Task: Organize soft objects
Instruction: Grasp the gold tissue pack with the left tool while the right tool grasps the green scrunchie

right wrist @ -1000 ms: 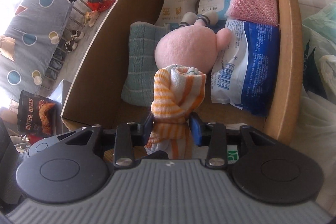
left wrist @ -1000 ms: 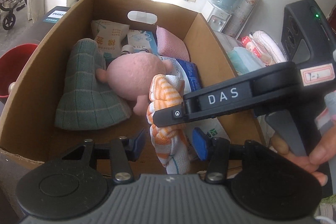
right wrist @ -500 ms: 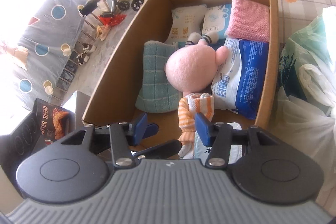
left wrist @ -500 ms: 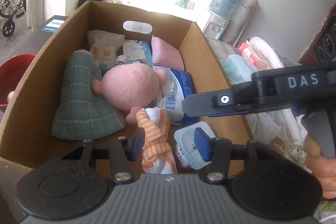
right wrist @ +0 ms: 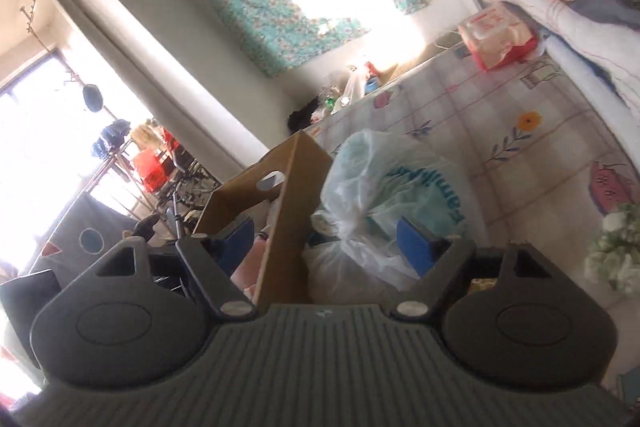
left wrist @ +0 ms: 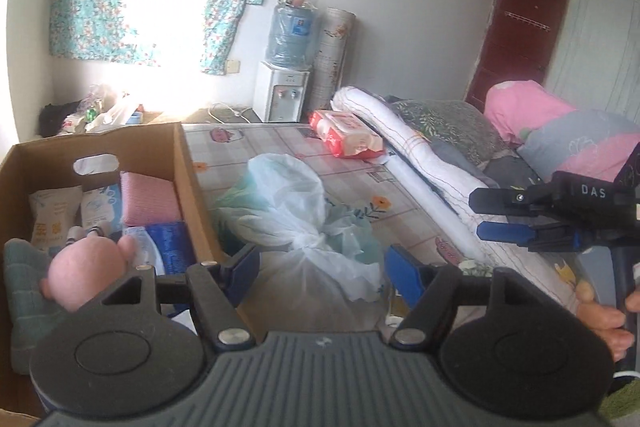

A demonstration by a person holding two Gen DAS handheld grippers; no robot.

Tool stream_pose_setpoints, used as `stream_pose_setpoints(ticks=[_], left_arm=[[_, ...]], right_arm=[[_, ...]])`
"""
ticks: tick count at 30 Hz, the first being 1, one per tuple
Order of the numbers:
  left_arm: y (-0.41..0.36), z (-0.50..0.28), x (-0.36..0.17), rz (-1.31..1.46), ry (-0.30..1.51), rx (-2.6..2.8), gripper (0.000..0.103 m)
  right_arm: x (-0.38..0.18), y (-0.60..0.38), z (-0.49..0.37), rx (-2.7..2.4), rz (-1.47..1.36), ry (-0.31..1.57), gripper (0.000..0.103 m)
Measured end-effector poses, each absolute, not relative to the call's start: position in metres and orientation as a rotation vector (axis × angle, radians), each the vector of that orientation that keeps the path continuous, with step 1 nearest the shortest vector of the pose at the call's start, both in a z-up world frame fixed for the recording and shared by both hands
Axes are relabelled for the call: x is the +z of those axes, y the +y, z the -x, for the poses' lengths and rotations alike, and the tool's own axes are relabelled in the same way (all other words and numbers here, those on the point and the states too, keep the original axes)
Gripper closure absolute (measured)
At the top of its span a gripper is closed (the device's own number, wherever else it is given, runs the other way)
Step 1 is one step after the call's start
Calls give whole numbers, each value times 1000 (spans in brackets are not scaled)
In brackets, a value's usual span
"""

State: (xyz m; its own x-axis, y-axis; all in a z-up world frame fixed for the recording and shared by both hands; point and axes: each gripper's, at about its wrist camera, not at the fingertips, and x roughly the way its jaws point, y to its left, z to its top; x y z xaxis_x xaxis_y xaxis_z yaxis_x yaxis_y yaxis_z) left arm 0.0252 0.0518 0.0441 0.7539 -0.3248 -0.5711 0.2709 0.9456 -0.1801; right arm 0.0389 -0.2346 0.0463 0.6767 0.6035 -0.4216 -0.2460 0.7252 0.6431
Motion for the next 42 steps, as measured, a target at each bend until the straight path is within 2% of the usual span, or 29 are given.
stream_pose_setpoints(ticks=[5,12,24,31,34,37,42], left_arm=[[-12,-43,19,9,719,-439,32],[-84,-75,-40,-137,873,-458,32],[-120,-116,-91,-204,999,-399,34],[-124,-125,-104,-198,1026,-368,40],[-122,-125,-105,-192,1015,-349,48],[-119,-124,-104,-183,1010,-347,48],[-115,-116,-99,-177,1006,-345,49]], right_arm=[[2,-301,-29,266,-529,748,23],[-49,-327,-47,139,-406,832,23],[-83,-316,-101,111,-264,921,23],[-94,-311,-105,106,-221,904,27],[-94,-307,-104,89,-179,886,37],[-93,-306,-102,72,-165,869,47],[-87,-309,-93,68,-192,854,74]])
